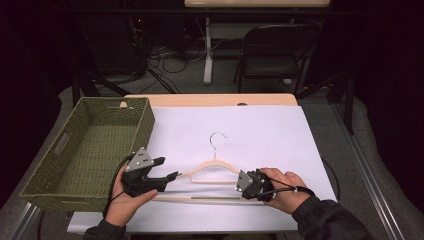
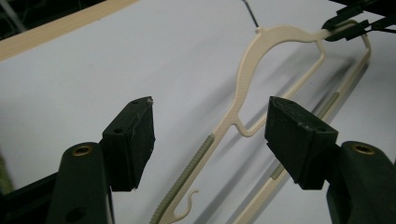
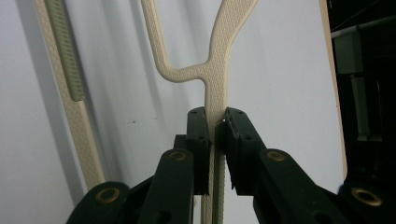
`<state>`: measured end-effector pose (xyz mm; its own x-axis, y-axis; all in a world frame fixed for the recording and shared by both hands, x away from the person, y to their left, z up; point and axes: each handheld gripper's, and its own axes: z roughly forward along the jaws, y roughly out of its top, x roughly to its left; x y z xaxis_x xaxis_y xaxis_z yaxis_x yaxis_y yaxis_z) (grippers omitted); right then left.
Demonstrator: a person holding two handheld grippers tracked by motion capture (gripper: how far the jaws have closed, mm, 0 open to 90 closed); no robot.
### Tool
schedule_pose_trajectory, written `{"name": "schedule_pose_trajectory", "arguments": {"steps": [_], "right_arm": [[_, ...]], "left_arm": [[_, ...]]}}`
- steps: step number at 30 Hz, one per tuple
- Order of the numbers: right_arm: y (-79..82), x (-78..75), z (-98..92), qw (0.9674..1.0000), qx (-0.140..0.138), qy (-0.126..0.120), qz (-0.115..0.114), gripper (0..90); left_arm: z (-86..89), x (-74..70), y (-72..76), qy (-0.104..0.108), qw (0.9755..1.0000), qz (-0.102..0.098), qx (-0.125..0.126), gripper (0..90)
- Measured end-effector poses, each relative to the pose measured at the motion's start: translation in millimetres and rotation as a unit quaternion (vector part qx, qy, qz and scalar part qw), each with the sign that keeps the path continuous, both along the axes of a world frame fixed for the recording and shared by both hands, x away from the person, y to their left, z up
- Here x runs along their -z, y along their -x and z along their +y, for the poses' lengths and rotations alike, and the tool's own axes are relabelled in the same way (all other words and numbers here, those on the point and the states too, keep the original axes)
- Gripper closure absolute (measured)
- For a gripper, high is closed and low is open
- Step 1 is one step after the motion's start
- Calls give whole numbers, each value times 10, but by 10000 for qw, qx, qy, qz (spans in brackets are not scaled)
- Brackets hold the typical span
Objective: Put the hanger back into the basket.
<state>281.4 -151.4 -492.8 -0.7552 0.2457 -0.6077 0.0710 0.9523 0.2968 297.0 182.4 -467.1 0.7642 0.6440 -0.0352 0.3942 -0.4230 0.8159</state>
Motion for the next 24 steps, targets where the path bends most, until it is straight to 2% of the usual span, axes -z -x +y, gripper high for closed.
{"name": "schedule_pose_trajectory", "arguments": {"steps": [2,6,9,12,14,16,19,24], "right_arm": [[3,5,0,10000,-22,-11,-41,808],[6,5,4,10000,-33,7,-79,808],[12,4,5,9999,-78,26,-116,808],[15,6,2,9998,-102,37,-162,808],[15,5,2,9998,-101,60,-173,808],[25,7,0,9998,-69,41,-184,808],[14,10,2,9997,-130,53,-208,808],[16,16,6,9997,-103,40,-202,808]], "left_arm": [[-58,10,-42,-18,9999,35,100,330],[-167,52,-145,-30,9992,244,321,332],[-241,116,-237,-40,9974,497,519,342],[-295,192,-326,-165,9955,681,640,342],[-325,231,-360,-303,9945,742,676,352],[-351,259,-381,-352,9937,793,714,366],[-383,297,-411,-351,9928,835,786,390],[-446,348,-438,-438,9897,915,1010,390]]}}
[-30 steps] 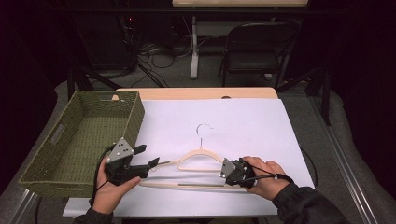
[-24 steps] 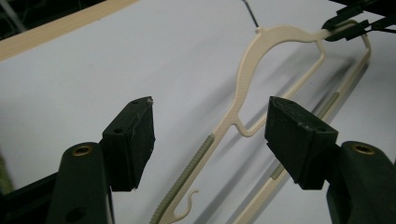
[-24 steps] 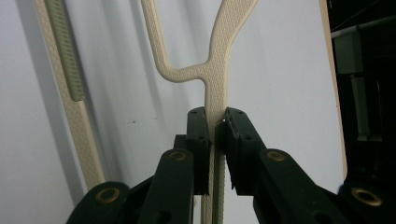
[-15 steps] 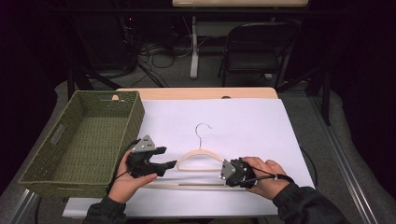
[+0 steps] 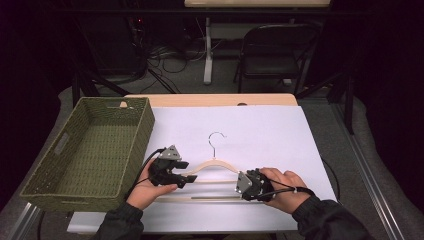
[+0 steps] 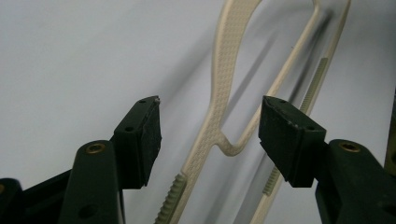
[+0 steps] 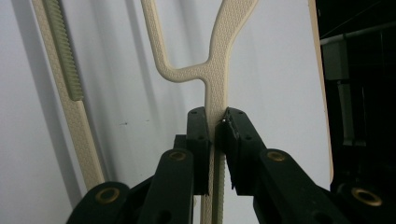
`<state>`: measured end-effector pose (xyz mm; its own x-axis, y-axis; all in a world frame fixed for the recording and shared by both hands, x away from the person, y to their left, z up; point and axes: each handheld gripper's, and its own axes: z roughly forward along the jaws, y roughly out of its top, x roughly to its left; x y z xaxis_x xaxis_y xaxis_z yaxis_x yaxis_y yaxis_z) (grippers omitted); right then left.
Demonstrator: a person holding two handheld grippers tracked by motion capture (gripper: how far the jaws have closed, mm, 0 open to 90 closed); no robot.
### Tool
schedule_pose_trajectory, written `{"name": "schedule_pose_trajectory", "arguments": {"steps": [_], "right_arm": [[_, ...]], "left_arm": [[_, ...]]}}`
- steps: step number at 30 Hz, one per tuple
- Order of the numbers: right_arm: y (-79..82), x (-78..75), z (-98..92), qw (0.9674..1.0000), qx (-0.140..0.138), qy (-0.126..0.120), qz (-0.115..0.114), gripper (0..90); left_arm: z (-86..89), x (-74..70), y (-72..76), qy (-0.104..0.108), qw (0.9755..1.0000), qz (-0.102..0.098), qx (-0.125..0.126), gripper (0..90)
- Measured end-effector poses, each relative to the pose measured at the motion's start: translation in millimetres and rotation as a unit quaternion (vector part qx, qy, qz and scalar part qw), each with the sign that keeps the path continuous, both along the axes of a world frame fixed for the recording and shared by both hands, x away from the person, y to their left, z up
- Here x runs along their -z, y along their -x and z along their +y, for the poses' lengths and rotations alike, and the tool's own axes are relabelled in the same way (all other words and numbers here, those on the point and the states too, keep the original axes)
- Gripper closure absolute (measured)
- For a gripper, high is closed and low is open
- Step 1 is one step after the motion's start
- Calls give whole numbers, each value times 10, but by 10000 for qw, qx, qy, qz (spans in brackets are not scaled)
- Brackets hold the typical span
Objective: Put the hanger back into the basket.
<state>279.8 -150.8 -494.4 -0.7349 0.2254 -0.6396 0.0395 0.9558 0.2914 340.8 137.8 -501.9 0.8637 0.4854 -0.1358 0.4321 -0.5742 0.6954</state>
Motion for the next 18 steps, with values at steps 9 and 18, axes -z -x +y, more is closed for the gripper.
{"name": "schedule_pose_trajectory", "arguments": {"steps": [9,18], "right_arm": [[1,-3,5,10000,-49,54,-57,808],[14,6,10,9999,-98,79,-110,808]], "left_arm": [[-68,72,-32,-42,9996,230,179,432],[-61,94,-57,-88,9984,429,344,528]]}}
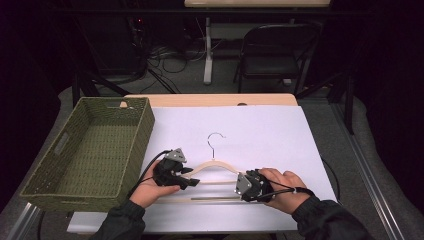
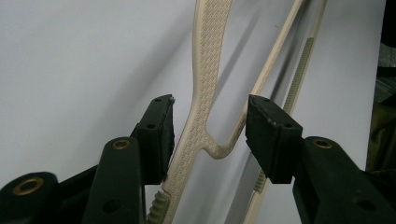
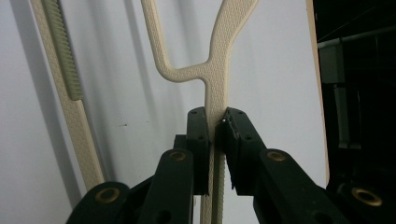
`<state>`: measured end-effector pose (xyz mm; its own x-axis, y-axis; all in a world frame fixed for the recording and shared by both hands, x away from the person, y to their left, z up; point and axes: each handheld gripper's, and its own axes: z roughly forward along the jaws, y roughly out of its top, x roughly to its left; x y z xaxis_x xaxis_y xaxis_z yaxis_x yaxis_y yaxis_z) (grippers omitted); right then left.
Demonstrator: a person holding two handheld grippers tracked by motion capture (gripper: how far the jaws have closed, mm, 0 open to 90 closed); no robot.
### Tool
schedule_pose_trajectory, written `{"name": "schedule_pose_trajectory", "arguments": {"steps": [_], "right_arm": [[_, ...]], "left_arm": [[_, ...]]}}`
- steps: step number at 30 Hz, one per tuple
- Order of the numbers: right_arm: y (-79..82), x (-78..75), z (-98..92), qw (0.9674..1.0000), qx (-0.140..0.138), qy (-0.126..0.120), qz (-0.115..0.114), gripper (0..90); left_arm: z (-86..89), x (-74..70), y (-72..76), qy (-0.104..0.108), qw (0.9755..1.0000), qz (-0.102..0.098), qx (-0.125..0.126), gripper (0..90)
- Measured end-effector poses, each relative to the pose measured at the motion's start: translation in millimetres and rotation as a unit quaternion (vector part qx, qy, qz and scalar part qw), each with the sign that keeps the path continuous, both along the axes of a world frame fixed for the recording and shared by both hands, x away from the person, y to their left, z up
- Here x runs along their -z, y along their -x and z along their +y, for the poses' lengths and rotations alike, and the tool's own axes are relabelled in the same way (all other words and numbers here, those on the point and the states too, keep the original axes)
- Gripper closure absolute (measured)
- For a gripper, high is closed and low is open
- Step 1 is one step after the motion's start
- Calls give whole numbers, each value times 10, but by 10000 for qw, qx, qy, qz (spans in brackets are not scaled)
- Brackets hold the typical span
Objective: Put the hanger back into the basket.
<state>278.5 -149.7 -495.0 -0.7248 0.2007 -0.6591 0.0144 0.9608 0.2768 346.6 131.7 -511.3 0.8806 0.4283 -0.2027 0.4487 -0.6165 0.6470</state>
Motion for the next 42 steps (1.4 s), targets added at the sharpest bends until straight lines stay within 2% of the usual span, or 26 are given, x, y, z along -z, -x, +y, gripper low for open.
{"name": "schedule_pose_trajectory", "arguments": {"steps": [11,16,20,23,25,31,42], "right_arm": [[6,19,3,10000,-53,54,-41,807],[8,34,2,9999,-67,70,-50,807],[12,37,1,9999,-51,68,-54,807],[10,37,1,9999,-67,58,-80,807],[9,36,2,9999,-82,59,-84,807],[11,51,-4,9999,-70,51,-74,807],[9,56,2,9999,-82,93,-97,806]], "left_arm": [[14,-14,8,-63,9997,149,185,577],[1,7,7,-76,9994,250,249,540],[-6,29,-6,-58,9989,323,340,553],[-28,57,-5,-179,9982,399,412,581],[-46,73,1,-274,9980,357,447,586],[-25,50,4,-75,9980,479,410,613],[-25,48,4,-102,9976,460,504,642]]}}
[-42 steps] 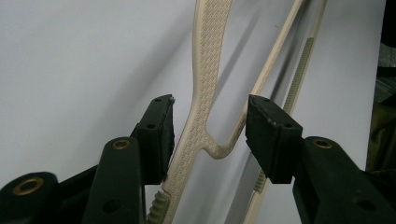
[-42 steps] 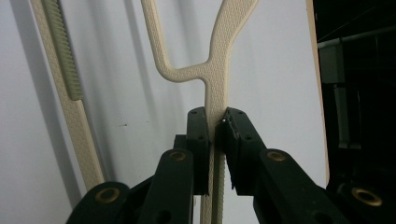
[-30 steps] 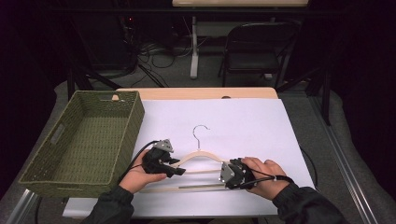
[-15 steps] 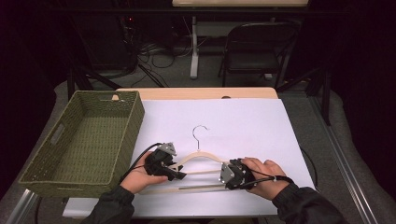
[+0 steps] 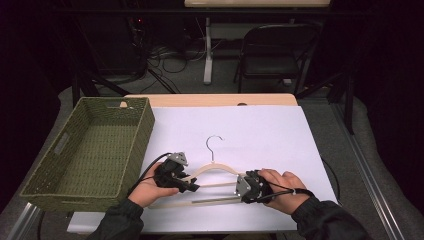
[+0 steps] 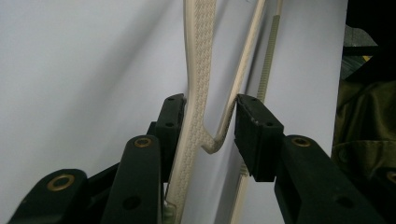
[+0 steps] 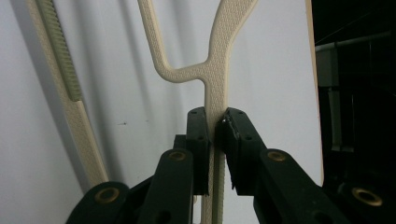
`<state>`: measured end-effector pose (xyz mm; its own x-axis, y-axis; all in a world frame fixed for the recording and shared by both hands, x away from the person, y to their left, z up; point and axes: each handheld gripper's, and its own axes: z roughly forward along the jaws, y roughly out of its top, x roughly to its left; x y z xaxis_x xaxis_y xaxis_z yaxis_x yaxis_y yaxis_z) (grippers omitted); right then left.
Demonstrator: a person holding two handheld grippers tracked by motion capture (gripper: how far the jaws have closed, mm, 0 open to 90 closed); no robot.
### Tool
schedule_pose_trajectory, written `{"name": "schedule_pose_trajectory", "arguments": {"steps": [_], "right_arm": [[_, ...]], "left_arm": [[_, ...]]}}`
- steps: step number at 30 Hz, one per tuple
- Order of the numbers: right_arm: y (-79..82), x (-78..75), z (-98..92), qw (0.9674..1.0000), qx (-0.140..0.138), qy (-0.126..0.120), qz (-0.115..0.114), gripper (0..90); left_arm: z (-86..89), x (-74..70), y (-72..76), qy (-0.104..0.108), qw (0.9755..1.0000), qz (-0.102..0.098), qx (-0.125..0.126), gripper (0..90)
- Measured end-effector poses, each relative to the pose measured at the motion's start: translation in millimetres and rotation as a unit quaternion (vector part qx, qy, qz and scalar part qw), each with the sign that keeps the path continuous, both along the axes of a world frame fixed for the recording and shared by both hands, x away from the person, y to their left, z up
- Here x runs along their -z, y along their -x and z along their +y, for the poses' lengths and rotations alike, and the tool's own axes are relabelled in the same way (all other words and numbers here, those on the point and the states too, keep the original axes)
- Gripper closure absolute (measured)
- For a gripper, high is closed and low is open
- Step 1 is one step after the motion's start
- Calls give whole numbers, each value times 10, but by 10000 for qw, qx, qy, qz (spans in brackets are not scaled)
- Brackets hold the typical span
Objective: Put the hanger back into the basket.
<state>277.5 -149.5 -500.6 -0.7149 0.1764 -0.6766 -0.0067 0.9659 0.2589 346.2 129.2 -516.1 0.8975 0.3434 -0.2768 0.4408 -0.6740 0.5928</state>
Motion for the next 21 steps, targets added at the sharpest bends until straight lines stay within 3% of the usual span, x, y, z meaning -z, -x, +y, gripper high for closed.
{"name": "schedule_pose_trajectory", "arguments": {"steps": [10,14,18,21], "right_arm": [[14,3,4,10000,-2,-63,-56,791],[20,-15,-19,9997,45,-255,25,639],[52,-23,-56,9986,72,-505,120,547],[79,-29,-76,9984,106,-551,85,505]], "left_arm": [[10,-55,47,-41,10000,-39,77,711],[11,-88,76,-22,9998,-41,188,745],[20,-102,95,31,9995,-5,322,774],[29,-106,105,122,9989,89,448,804]]}}
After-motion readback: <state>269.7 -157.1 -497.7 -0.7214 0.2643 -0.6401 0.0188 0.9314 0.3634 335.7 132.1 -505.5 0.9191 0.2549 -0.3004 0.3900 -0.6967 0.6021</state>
